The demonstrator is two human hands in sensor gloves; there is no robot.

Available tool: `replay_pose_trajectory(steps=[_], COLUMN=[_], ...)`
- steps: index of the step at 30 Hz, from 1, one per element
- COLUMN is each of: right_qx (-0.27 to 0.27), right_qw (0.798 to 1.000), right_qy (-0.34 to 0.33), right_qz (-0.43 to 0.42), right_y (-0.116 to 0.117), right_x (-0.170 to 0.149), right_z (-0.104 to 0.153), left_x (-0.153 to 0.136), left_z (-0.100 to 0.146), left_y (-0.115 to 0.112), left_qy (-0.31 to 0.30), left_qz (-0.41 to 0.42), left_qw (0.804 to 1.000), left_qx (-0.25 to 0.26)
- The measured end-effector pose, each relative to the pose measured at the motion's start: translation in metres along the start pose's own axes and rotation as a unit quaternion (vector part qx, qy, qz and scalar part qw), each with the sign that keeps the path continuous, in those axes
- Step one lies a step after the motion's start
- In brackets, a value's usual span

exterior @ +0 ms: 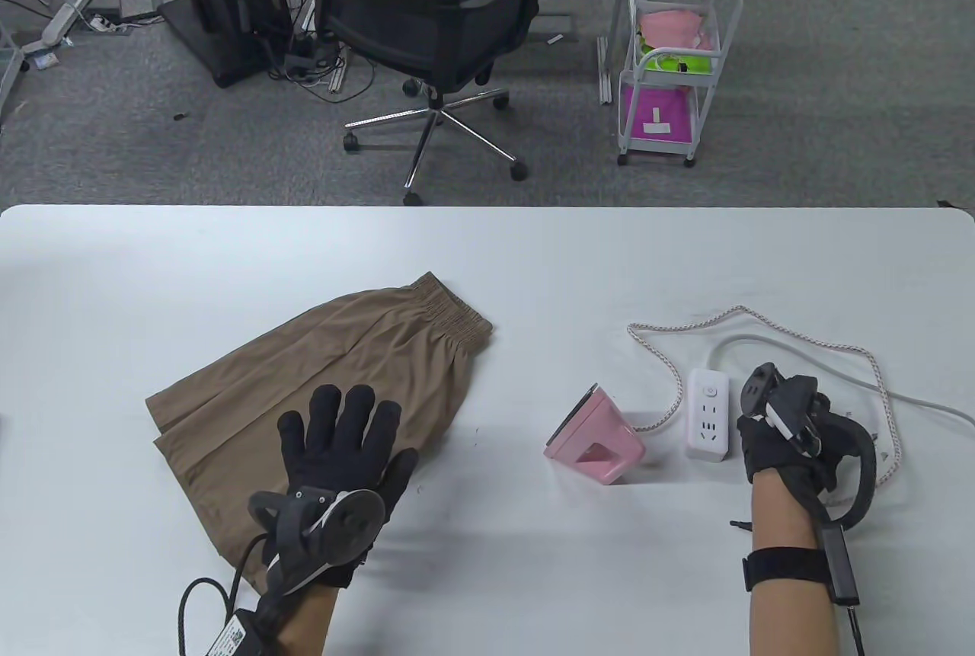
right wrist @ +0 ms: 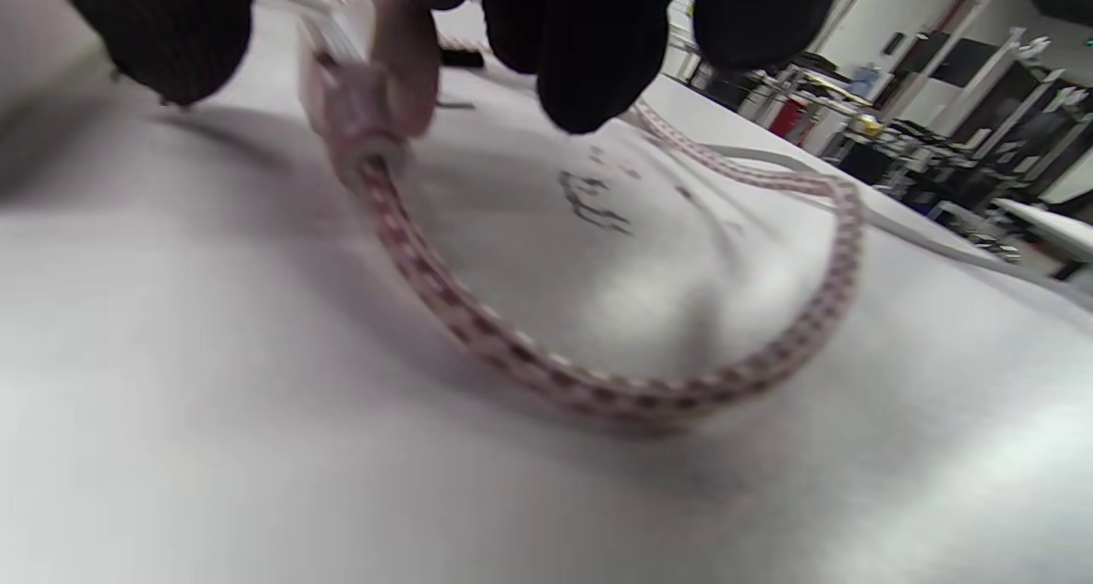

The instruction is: Iron shorts with electric iron on table

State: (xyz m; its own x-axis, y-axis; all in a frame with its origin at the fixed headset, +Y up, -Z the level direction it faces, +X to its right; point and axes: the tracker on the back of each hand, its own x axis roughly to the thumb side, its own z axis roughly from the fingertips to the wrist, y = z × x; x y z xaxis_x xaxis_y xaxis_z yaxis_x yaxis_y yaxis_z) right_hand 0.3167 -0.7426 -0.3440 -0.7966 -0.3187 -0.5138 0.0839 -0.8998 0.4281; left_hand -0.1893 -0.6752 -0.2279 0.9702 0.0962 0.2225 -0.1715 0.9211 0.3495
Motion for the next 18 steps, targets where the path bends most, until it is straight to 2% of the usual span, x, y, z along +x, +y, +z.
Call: replay_pose_trajectory(steps=[3,6,8,18], right_qx=[0.024,0.051,0.076,0.061], right_qw=[1.000,0.998,0.992,0.975], right_qy=[0.017,0.007,0.007,0.008], right_qz=[-0.006,-0.045,-0.102,-0.213], right_y=[0.000,0.002,0.006,0.012], right_x=[0.000,-0.002,-0.008,-0.024], right_z=[-0.006,-0.013,-0.019,-0.027], left_x=[-0.001,-0.001,-0.002,-0.002], left_z=[0.000,0.000,0.000,0.001], left_y=[0.000,0.000,0.000,-0.001], left_qy=[0.003,0.004,0.004,0.003], left_qz=[0.000,0.001,0.002,0.007], left_qw=[1.000,1.000,1.000,1.000], left_qx=[0.000,0.001,0.001,0.005])
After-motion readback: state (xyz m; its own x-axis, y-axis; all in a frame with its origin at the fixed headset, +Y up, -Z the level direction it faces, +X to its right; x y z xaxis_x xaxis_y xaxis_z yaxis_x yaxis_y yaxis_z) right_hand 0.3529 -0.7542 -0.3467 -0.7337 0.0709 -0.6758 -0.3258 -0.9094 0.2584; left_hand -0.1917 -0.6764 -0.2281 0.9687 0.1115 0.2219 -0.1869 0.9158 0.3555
